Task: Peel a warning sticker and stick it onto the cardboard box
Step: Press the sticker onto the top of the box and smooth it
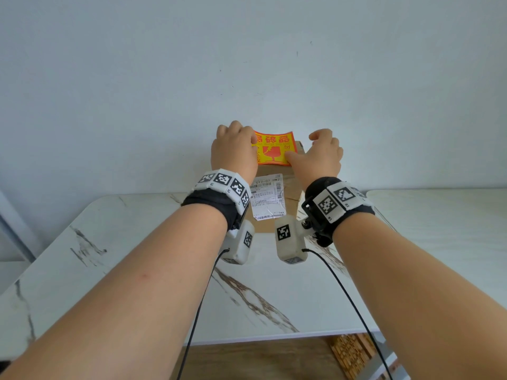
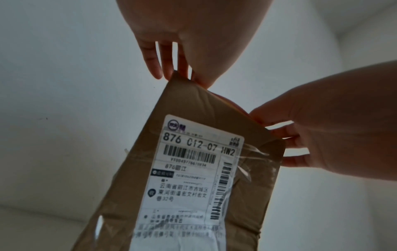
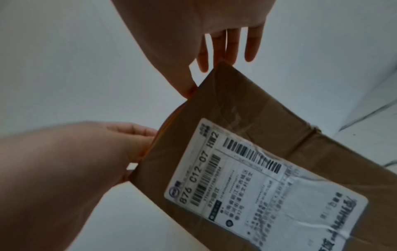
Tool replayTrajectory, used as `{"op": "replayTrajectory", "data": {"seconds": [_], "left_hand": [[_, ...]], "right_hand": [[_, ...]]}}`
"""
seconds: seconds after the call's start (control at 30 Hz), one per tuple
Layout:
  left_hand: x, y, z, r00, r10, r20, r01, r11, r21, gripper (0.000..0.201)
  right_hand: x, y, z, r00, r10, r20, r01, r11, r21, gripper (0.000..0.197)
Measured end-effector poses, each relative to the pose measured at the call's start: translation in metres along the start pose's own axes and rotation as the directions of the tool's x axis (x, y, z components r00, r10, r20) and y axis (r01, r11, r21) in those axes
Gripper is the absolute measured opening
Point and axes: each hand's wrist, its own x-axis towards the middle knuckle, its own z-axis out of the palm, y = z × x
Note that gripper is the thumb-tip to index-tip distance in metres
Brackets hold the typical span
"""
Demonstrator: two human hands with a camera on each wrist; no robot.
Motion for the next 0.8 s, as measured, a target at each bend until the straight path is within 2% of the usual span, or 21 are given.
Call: {"op": "replayTrajectory", "data": {"seconds": [0.07,0.17,0.3,0.43,0.6,0.7,0.8], "left_hand": [[0.0,-0.002,0.001,0.999,0.031,0.03,-0.032,0.999,0.027,0.024],[0.0,-0.003,0.003,0.998,0.042,0.049,-0.043,0.999,0.032,0.029],[-0.001,-0.001,-0.001,0.993,0.032,0.111,-0.037,0.999,0.039,0.034],[-0.006,0.0,-0.009,0.977,-0.081,0.199,0.09,0.995,-0.035,0.038],[-0.002,-0.002,-0.002,0.96,-0.044,0.276,0.056,0.998,-0.037,0.052],[0.002,-0.003,0.0,0.937,-0.066,0.343,0.108,0.989,-0.105,0.05],[0.003,-0.001,0.002,0.942,-0.058,0.329,0.117,0.98,-0.16,0.039]], "right_hand": [[0.001,0.002,-0.002,0.999,0.022,0.039,-0.023,0.999,0.033,0.044],[-0.001,0.003,-0.002,0.996,-0.057,0.074,0.054,0.997,0.05,0.037],[-0.005,0.0,0.003,0.978,-0.149,0.147,0.15,0.989,0.009,0.05],[-0.005,-0.003,0.007,0.976,-0.053,0.211,0.037,0.996,0.077,0.051],[-0.007,0.0,0.005,0.977,-0.027,0.211,0.012,0.997,0.072,0.047],[-0.005,-0.002,0.006,0.983,0.008,0.183,-0.019,0.998,0.06,0.045],[-0.002,-0.009,0.007,0.987,0.027,0.157,-0.029,1.0,0.01,0.039]]}}
